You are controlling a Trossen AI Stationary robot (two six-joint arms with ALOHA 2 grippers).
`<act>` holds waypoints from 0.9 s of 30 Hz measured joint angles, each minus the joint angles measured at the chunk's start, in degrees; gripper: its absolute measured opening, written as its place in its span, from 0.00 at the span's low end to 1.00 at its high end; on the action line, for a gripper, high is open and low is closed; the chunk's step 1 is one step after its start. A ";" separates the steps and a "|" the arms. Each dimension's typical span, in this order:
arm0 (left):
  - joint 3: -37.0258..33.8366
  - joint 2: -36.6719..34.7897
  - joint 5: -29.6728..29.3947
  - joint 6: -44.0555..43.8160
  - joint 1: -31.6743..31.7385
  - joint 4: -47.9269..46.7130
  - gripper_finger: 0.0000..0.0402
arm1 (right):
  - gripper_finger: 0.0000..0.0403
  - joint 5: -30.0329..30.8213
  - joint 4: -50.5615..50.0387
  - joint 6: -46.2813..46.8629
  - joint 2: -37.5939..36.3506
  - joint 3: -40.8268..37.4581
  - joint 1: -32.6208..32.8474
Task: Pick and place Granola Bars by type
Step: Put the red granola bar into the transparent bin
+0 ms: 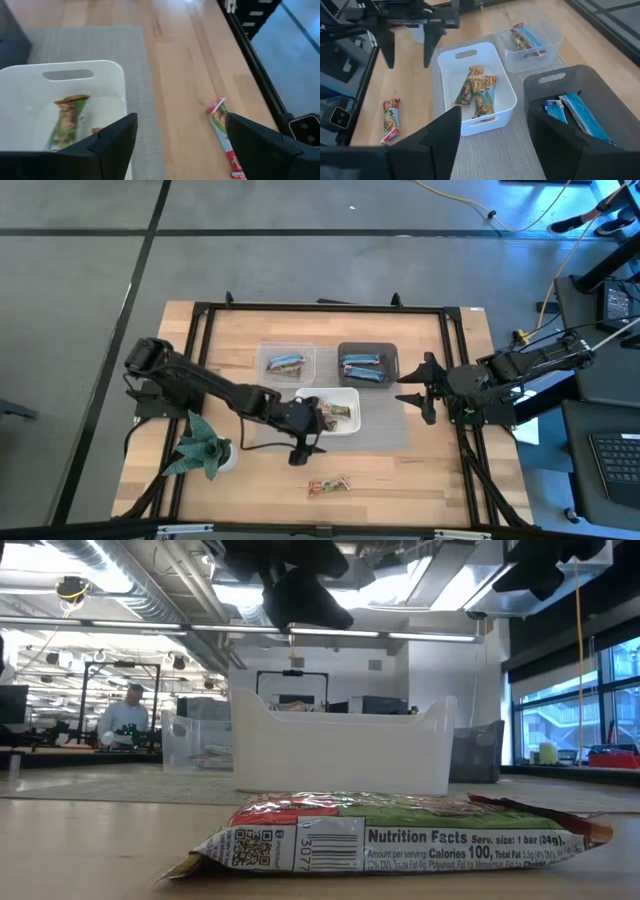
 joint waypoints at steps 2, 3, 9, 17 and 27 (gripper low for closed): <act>0.00 0.40 -0.08 0.17 -0.78 0.39 0.73 | 0.57 0.15 -0.39 0.31 0.02 0.00 0.00; 0.00 0.40 -0.15 0.17 -1.18 0.54 0.73 | 0.57 0.28 -0.43 0.54 0.02 0.00 0.00; 0.00 0.40 -4.75 0.82 -4.57 4.23 0.73 | 0.57 0.39 -1.00 0.52 0.02 0.00 0.00; 0.38 1.71 -12.17 2.72 -9.58 16.19 0.73 | 0.57 0.44 -0.87 0.68 0.04 0.00 0.00; 13.75 15.16 -18.10 1.48 -13.85 9.40 0.73 | 0.57 0.45 -1.25 3.53 0.07 0.00 -0.01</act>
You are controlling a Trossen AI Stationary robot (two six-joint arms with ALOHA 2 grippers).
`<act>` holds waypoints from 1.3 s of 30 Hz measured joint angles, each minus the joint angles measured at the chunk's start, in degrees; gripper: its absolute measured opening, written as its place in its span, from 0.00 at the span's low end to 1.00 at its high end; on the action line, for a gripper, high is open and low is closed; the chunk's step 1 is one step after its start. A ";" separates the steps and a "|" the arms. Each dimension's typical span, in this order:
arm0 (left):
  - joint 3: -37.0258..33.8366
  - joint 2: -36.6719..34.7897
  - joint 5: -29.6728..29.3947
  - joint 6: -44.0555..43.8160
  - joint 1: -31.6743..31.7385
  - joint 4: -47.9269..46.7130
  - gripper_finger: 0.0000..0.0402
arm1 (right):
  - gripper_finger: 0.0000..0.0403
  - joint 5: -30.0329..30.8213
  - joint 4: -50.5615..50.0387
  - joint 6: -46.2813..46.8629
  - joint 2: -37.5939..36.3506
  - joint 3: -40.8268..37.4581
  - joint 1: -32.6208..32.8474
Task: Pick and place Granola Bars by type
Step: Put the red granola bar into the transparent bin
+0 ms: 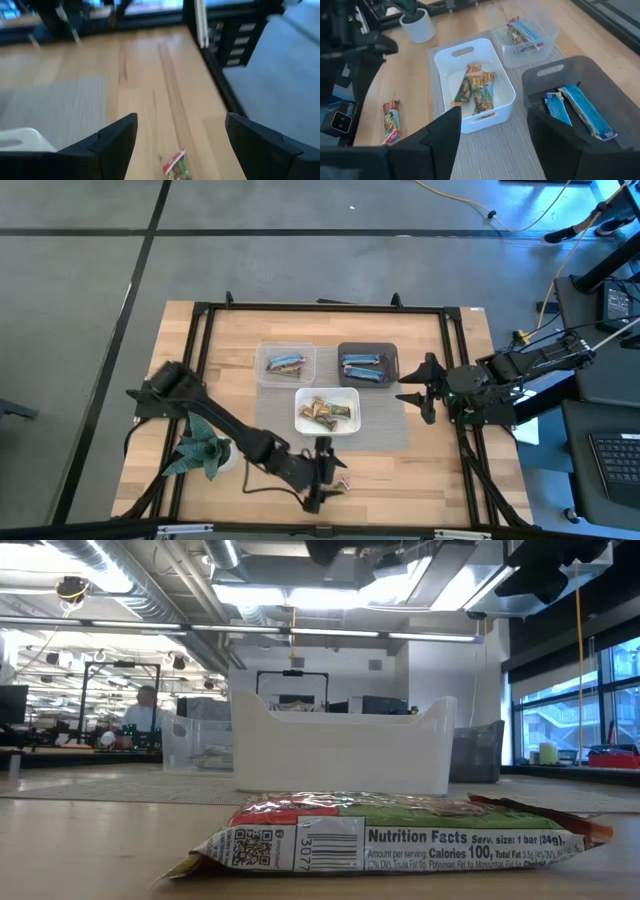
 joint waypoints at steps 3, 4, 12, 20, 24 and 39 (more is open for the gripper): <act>5.49 3.62 -0.15 -2.02 -0.08 -7.99 0.73 | 0.57 -0.01 -1.07 0.18 0.00 0.00 0.01; 7.12 4.80 -0.17 -2.73 -0.08 -10.58 0.73 | 0.57 -0.01 -1.27 0.19 0.02 0.00 0.00; 11.69 10.33 1.35 -8.71 -0.37 -18.78 0.73 | 0.57 -0.01 -3.64 2.84 0.24 0.00 0.00; 11.69 13.10 1.93 -10.41 -1.86 -22.84 0.73 | 0.57 -0.01 -4.23 3.07 0.72 0.00 -0.01; 11.67 13.37 1.66 -13.06 -2.07 -26.26 0.73 | 0.57 -0.01 -4.18 3.10 1.15 0.00 0.01; 11.74 15.90 5.39 -18.53 -2.11 -29.27 0.72 | 0.57 -0.01 -4.17 3.00 3.89 0.00 -0.01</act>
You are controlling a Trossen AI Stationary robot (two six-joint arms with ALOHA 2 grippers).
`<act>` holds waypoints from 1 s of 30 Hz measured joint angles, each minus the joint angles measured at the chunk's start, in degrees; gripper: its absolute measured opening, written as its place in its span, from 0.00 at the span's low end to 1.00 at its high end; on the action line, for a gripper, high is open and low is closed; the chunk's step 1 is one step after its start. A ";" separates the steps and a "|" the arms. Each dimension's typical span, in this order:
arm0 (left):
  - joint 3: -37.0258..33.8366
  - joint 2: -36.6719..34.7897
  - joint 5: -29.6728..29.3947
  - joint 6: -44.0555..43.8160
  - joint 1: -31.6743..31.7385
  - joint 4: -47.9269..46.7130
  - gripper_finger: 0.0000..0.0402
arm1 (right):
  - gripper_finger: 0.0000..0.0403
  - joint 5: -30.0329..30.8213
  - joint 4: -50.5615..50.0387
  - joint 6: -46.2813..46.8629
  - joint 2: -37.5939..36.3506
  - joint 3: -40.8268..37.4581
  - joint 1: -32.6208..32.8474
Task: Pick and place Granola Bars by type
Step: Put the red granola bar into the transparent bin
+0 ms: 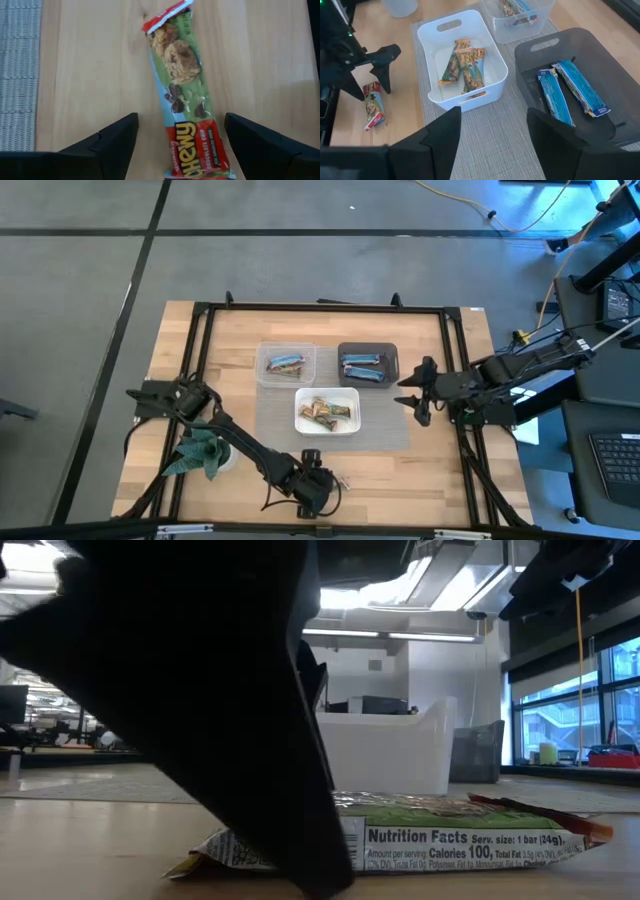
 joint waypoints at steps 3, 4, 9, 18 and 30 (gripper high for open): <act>0.03 0.01 -0.48 -0.17 0.04 -0.18 0.69 | 0.57 0.01 -0.01 -0.04 0.65 0.00 0.02; 0.03 0.02 -0.78 -0.07 0.04 -0.22 0.67 | 0.57 0.00 -0.02 -0.07 0.82 0.00 0.00; 0.01 0.04 -0.99 0.55 0.04 -0.39 0.58 | 0.57 0.00 -0.01 -0.11 1.37 0.00 0.01; -0.03 0.11 -1.05 0.72 0.04 -0.46 0.46 | 0.57 0.00 -0.01 -0.22 1.36 0.00 0.01; -0.08 0.02 -0.67 0.75 0.09 -0.53 0.35 | 0.57 -0.07 0.00 -0.26 1.36 0.00 0.02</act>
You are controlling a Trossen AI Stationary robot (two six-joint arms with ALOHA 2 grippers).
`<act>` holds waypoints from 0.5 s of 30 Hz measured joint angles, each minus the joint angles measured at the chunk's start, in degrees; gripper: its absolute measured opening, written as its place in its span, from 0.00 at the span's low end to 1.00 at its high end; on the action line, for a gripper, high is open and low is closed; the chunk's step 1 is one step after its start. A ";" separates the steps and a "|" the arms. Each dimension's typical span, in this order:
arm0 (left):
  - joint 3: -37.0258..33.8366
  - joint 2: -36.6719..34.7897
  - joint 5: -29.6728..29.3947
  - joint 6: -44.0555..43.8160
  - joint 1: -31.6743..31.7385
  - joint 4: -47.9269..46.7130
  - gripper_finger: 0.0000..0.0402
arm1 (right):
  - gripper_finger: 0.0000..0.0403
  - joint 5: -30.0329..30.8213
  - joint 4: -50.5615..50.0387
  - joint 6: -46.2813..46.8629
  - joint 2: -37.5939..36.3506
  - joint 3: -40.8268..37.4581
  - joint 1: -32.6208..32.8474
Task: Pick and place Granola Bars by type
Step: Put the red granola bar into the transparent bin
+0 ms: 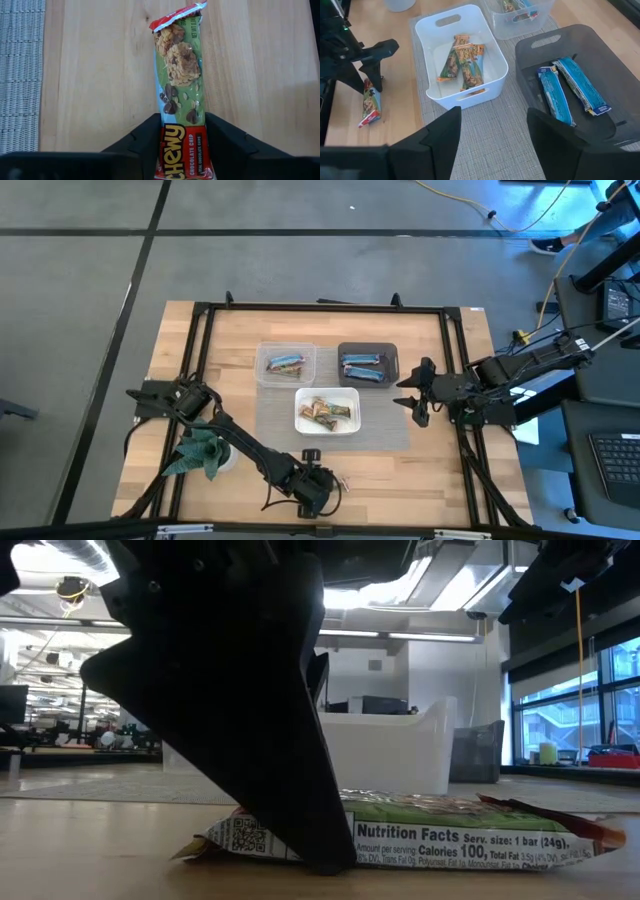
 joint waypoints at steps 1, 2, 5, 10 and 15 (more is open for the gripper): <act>0.00 -0.02 0.12 0.00 0.02 -0.01 0.34 | 0.57 -0.22 0.00 0.00 0.00 0.00 0.01; 0.00 -0.02 0.12 0.00 0.02 -0.02 0.34 | 0.57 -0.34 -0.01 0.00 0.00 0.00 0.00; 0.00 -0.02 0.19 0.00 0.02 -0.04 0.32 | 0.57 -0.36 -0.01 0.00 0.00 0.00 0.00; -0.10 -0.32 0.34 0.01 0.02 -0.17 0.31 | 0.57 -0.38 0.00 0.00 0.00 0.00 0.01; -0.31 -1.29 0.40 0.65 0.06 -1.71 0.29 | 0.57 -0.43 0.01 0.00 0.00 0.00 0.01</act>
